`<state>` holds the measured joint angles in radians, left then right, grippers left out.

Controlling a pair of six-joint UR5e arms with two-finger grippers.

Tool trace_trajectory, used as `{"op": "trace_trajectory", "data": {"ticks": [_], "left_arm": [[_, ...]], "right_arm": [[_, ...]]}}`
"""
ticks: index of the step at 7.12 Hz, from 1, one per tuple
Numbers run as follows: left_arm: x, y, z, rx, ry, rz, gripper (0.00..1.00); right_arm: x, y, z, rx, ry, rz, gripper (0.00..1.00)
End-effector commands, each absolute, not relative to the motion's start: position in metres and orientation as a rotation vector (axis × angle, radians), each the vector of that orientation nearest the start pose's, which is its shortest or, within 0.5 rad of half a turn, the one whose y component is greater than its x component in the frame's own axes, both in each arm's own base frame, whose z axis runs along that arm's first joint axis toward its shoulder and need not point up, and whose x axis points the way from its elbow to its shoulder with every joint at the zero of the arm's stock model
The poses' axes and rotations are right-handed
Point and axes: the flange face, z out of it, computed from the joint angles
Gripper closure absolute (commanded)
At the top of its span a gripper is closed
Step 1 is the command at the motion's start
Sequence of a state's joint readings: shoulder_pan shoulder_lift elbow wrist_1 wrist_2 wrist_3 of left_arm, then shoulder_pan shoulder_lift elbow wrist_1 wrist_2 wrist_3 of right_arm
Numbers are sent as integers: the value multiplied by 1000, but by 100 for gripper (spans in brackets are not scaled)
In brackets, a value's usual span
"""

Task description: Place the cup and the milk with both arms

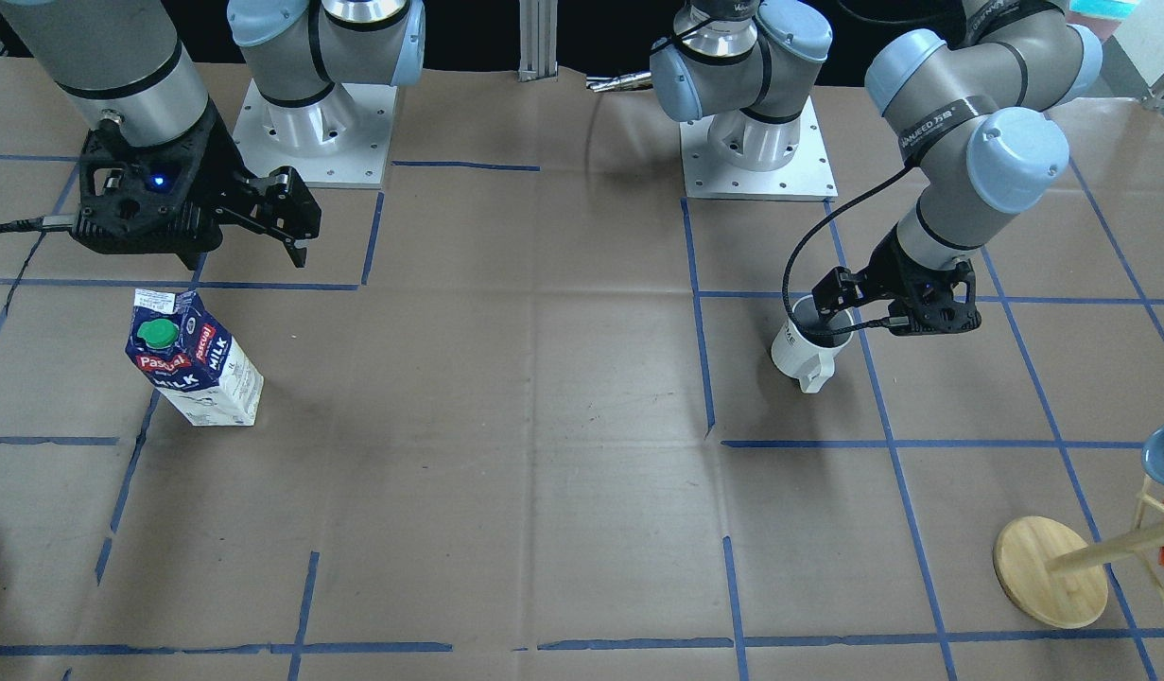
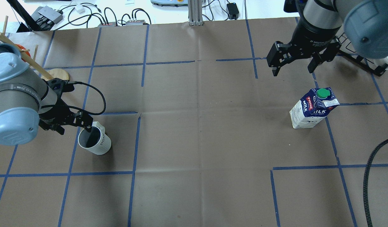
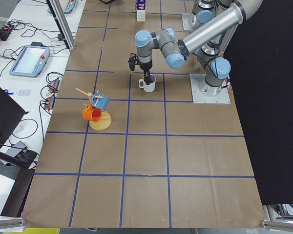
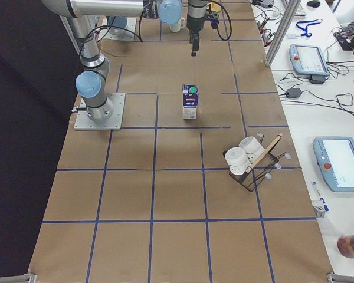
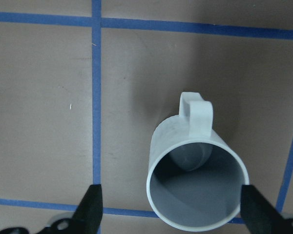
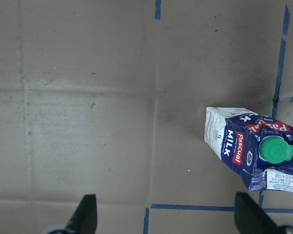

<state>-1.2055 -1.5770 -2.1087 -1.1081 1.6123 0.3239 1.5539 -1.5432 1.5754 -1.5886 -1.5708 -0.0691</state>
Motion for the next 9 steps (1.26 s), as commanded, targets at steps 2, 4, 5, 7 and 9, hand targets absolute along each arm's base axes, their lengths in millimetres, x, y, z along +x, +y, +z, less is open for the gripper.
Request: {"op": "trace_trajectory", "data": {"ticks": [2, 4, 5, 7, 9], "left_arm": [[33, -430, 250, -7, 3095, 46, 0], [31, -423, 242, 1, 3100, 74, 4], [31, -423, 239, 13, 3102, 83, 18], [31, -424, 234, 9, 3105, 103, 67], [30, -424, 232, -10, 3113, 109, 100]], "right_arm": [[125, -504, 474, -82, 3140, 22, 0], [125, -504, 474, -82, 3140, 22, 0], [125, -504, 473, -82, 3140, 24, 0], [125, -505, 472, -82, 3140, 26, 0], [125, -505, 472, -82, 3140, 26, 0]]}}
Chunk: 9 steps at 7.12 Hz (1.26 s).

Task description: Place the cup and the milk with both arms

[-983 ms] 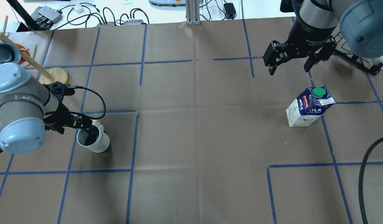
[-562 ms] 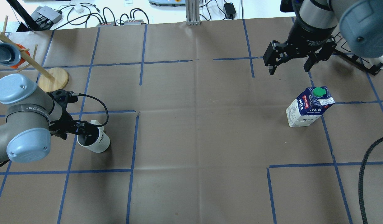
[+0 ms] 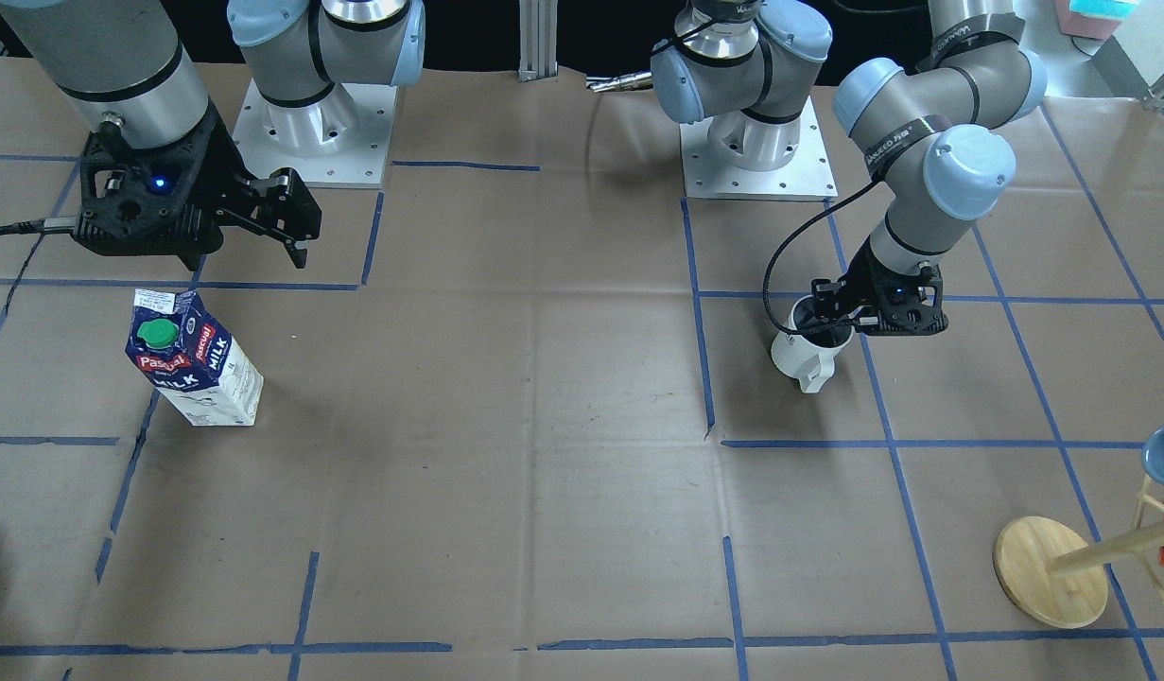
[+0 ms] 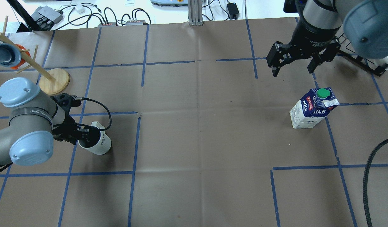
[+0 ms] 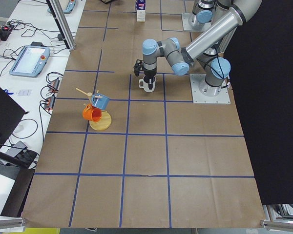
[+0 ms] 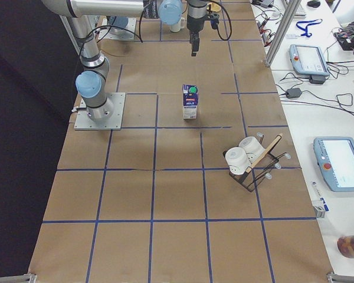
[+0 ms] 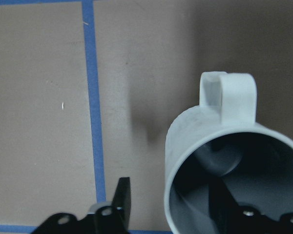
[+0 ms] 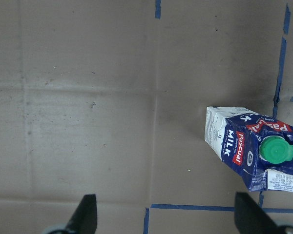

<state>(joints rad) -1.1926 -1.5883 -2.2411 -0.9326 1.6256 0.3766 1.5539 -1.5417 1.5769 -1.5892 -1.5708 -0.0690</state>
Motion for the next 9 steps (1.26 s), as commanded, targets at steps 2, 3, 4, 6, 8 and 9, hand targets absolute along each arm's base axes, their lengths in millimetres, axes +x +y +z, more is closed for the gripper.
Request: {"op": "trace_trajectory", "data": {"ticks": [2, 3, 4, 6, 8, 9], "left_arm": [[32, -429, 235, -13, 3113, 94, 100], [26, -437, 247, -75, 3110, 40, 100], [11, -457, 263, -141, 3120, -12, 100], [-64, -496, 295, -139, 3139, -41, 100], [-123, -563, 290, -17, 3138, -41, 98], [-152, -597, 287, -31, 3144, -58, 99]], "right_arm": [[125, -505, 472, -82, 3138, 26, 0], [125, -505, 472, -82, 3138, 24, 0], [125, -505, 474, -79, 3137, 17, 0], [125, -504, 474, -79, 3138, 19, 0], [125, -505, 475, -82, 3137, 14, 0], [126, -505, 475, -79, 3136, 2, 0]]}}
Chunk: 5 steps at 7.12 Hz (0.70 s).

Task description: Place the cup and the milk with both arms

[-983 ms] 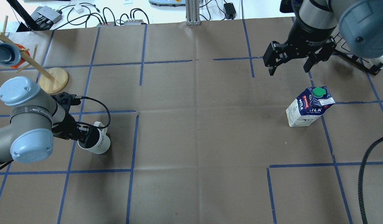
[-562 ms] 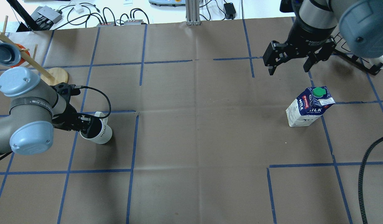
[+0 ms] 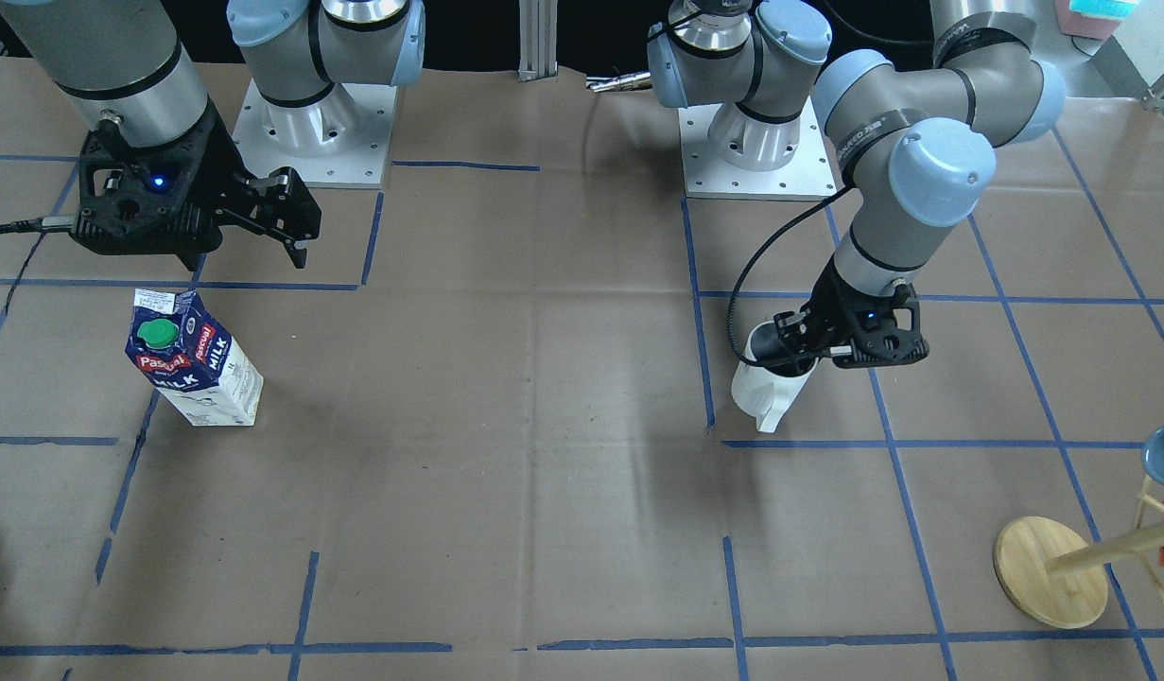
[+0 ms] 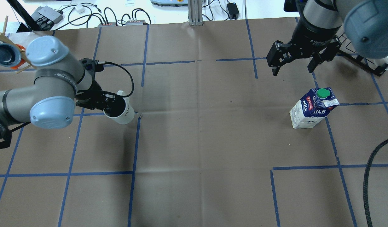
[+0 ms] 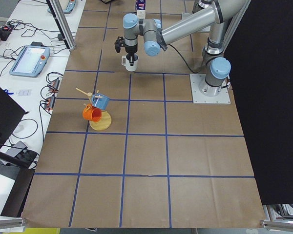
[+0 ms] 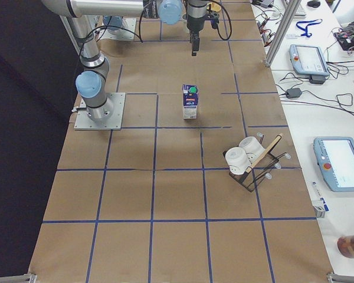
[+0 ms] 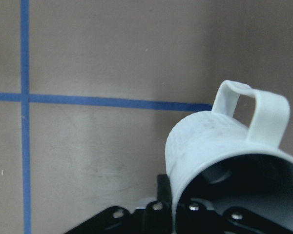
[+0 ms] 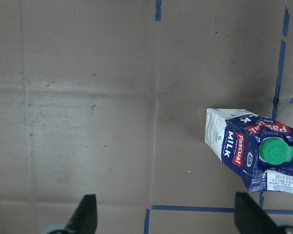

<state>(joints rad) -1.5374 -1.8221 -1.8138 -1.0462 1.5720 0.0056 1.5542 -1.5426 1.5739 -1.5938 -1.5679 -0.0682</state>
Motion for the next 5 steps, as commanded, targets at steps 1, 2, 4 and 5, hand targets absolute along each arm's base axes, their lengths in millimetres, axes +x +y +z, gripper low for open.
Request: {"op": "trace_trajectory", "data": {"ticks": [1, 2, 4, 5], "left_arm": [[-181, -625, 282, -62, 3146, -84, 100], [-198, -649, 269, -56, 3146, -86, 100], [-225, -680, 266, -152, 3192, -47, 100], [-246, -688, 270, -156, 3192, -32, 100]], "right_arm": [[125, -506, 474, -82, 3139, 5, 0], [122, -506, 473, -77, 3140, 7, 0], [123, -507, 474, -77, 3136, 0, 0], [125, -506, 474, -77, 3139, 0, 0]]}}
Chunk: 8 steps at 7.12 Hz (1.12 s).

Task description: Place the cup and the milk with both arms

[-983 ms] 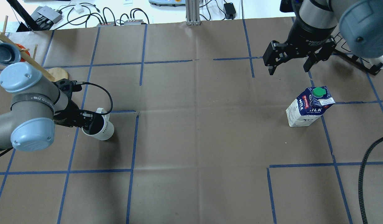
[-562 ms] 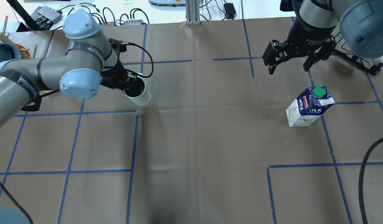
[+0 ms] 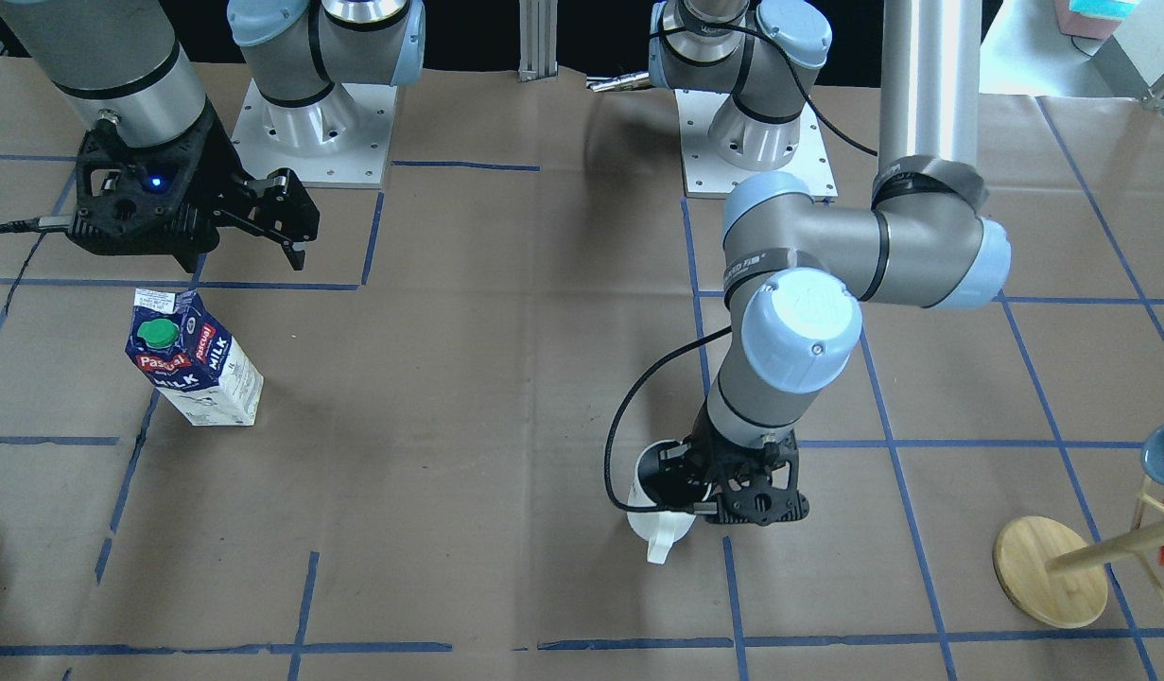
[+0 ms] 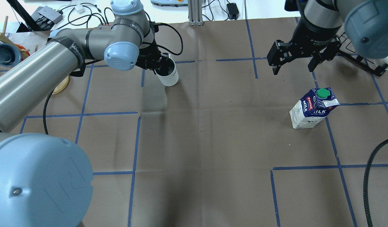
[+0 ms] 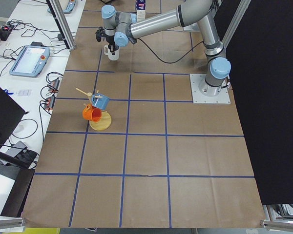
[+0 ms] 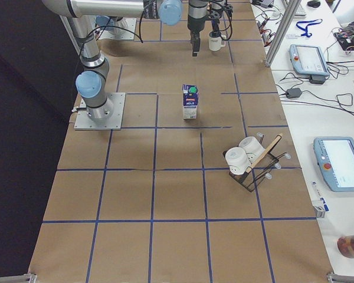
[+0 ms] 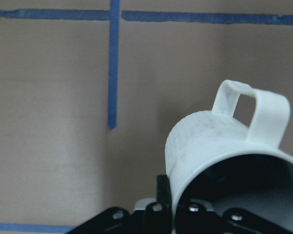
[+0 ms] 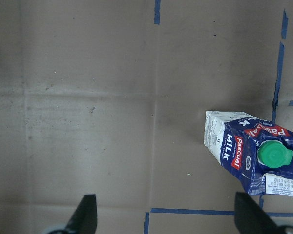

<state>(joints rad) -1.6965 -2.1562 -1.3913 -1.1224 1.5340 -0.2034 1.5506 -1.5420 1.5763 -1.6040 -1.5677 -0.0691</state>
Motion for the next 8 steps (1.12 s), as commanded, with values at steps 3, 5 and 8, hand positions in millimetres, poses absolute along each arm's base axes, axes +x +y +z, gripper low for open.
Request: {"op": "trace_trajectory", "data": {"ticks": [3, 5, 8], "left_arm": [[-297, -719, 250, -140, 3164, 73, 100], [-297, -720, 247, -110, 3152, 78, 100], [-294, -720, 243, -93, 3149, 88, 89]], "right_arm": [[125, -506, 474, -72, 3139, 2, 0], [125, -506, 474, -77, 3139, 0, 0], [123, -507, 474, -75, 3138, 2, 0]]}}
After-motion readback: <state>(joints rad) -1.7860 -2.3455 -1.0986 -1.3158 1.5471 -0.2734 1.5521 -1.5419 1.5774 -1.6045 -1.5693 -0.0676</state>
